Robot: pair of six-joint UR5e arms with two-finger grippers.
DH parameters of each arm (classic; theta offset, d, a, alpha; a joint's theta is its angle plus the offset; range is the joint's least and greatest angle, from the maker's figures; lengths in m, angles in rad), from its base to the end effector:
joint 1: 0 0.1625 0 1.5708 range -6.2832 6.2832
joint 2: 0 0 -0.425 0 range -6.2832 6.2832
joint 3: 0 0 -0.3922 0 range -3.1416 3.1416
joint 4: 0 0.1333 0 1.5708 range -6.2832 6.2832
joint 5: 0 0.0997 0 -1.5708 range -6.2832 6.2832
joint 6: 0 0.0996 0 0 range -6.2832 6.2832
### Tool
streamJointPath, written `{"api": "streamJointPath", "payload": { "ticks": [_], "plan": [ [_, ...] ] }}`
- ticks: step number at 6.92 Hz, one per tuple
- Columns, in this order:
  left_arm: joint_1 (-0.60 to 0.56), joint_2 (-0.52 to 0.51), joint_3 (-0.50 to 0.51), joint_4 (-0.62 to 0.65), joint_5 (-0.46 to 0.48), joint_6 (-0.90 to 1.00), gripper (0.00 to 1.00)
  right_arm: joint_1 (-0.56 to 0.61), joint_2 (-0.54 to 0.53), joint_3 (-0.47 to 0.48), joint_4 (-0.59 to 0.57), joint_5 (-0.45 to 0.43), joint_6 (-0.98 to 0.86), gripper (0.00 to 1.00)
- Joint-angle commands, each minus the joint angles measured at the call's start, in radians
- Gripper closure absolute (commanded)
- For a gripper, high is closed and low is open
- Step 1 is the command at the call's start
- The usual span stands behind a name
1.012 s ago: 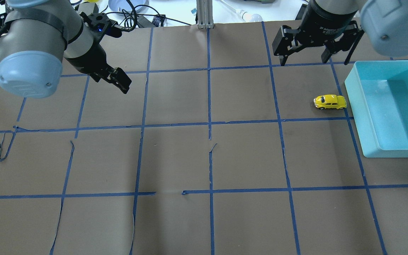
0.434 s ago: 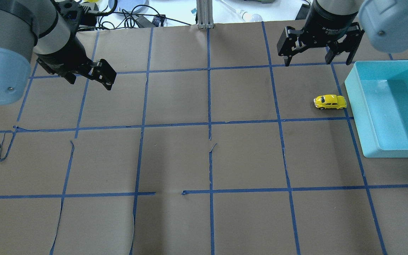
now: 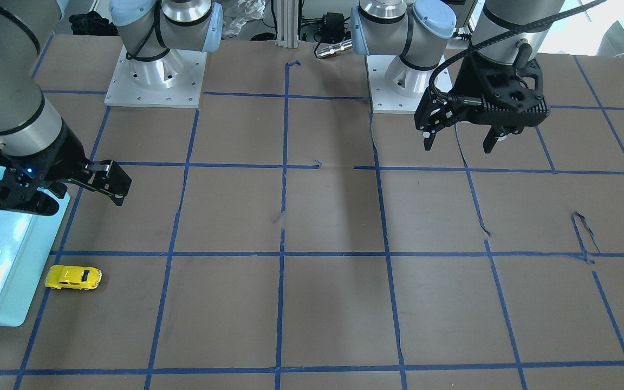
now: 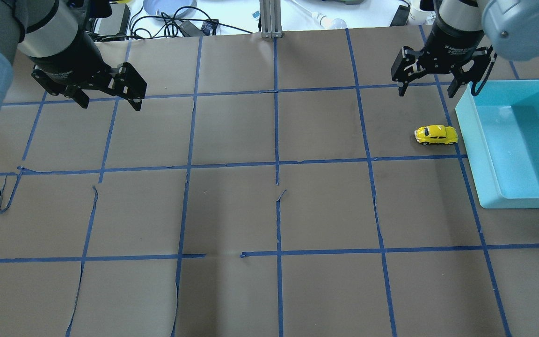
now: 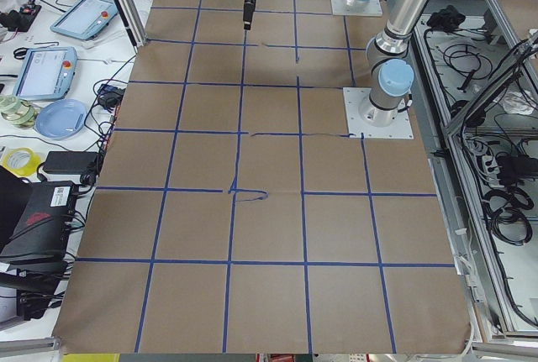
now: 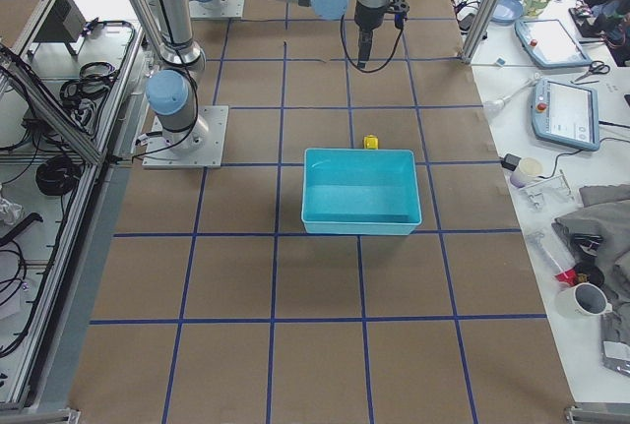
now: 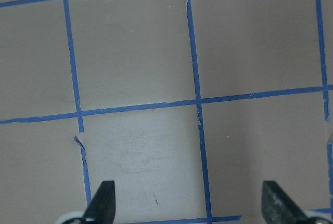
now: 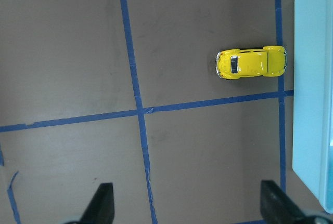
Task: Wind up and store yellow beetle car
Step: 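Raise the left gripper away while the right gripper moves toward the car, then lower the right gripper and grasp the yellow car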
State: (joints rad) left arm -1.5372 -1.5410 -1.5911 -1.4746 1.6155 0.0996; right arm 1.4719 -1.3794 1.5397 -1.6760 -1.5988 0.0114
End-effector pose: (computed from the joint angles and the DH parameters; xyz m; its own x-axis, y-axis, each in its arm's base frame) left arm -0.1123 -0.4932 0.5026 -0.9967 0.0607 -0.0547 0.0660 0.9927 -0.1005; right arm 0.0744 -0.5722 0.4122 -0.9937 0.1085 0.0286 0.1099 0.9924 0.0547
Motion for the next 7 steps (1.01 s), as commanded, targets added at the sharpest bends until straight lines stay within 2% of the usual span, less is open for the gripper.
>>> {"api": "streamJointPath", "payload": {
  "ticks": [1, 4, 5, 7],
  "plan": [
    [0.002, -0.004, 0.010, -0.004, -0.003, 0.002, 0.00, -0.027, 0.061, 0.097, -0.136, -0.010, -0.138, 0.00],
    [0.003, 0.001, 0.010, -0.003, 0.001, 0.014, 0.00, -0.128, 0.085, 0.322, -0.475, 0.000, -0.646, 0.00],
    [0.005, 0.002, 0.010, -0.003, 0.003, 0.014, 0.00, -0.143, 0.094, 0.374, -0.589, -0.009, -0.751, 0.00],
    [0.005, 0.001, 0.011, -0.001, 0.003, 0.014, 0.00, -0.156, 0.112, 0.384, -0.659, -0.012, -1.100, 0.00]
  ]
}}
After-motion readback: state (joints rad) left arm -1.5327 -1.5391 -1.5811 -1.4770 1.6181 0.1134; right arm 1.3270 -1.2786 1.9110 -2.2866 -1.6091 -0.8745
